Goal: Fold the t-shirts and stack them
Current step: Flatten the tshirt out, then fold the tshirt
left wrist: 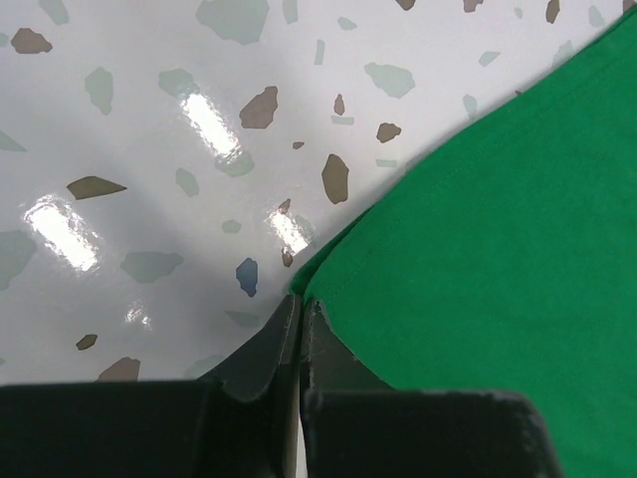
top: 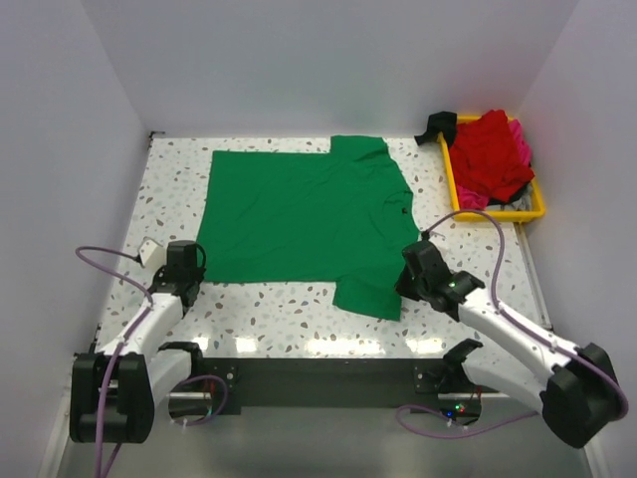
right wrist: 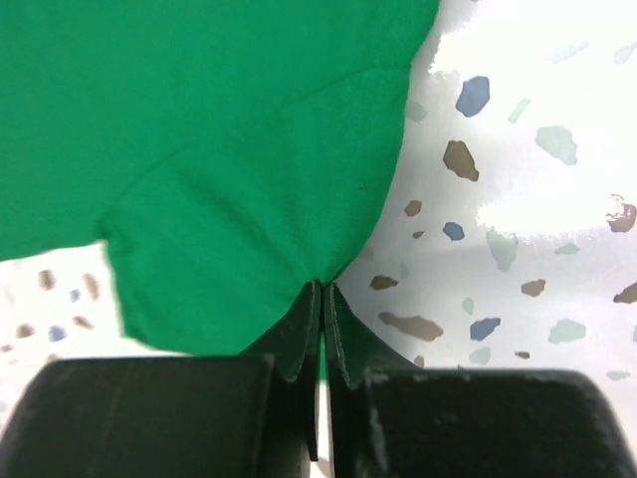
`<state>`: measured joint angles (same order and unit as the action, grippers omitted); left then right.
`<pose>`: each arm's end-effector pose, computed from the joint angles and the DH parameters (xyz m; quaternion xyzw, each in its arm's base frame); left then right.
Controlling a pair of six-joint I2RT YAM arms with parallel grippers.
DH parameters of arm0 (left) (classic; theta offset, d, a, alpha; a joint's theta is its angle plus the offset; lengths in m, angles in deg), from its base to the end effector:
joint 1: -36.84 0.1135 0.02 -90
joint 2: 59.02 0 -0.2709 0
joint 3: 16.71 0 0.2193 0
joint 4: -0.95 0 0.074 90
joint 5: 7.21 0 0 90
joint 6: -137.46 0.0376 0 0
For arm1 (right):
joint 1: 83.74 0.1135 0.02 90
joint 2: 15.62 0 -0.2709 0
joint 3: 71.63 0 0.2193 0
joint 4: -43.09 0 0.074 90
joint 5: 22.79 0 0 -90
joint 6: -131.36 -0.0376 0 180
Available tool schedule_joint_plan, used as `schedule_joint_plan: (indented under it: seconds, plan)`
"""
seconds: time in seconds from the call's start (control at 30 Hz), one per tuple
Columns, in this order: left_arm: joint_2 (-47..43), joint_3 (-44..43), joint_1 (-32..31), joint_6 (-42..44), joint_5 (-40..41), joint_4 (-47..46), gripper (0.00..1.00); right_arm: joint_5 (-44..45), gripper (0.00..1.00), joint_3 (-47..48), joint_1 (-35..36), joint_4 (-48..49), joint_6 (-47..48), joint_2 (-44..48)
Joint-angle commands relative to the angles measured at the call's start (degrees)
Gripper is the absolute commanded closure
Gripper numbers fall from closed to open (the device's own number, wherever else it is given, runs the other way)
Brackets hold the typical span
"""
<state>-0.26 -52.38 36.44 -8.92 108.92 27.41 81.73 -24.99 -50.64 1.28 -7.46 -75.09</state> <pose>0.1513 0.0155 0.1771 -0.4980 0.7705 0.0265 0.3971 0.1393 0.0795 0.2081 0.1673 0.9310 0.1066 0.3064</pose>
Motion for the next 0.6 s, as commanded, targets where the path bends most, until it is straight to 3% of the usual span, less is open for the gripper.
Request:
schedule_joint_plan:
  seconds: [0.0,0.37,0.57]
  plan:
    - [-2.51,-0.42,0.40,0.31,0.76,1.09,1.00,2.00,1.00,2.20,0.38,-7.71,-0.57,8.02]
    - [-12.87,-2.18,0.40,-1.28,2.87,11.12,1.00,-2.57,1.00,-0.18,0.30,-14.58,-1.63,20.34]
    - [-12.46,-2.00,0.40,1.80,-2.13,5.59,1.00,-2.22,1.00,1.22,0.38,-12.74,-0.23,20.27]
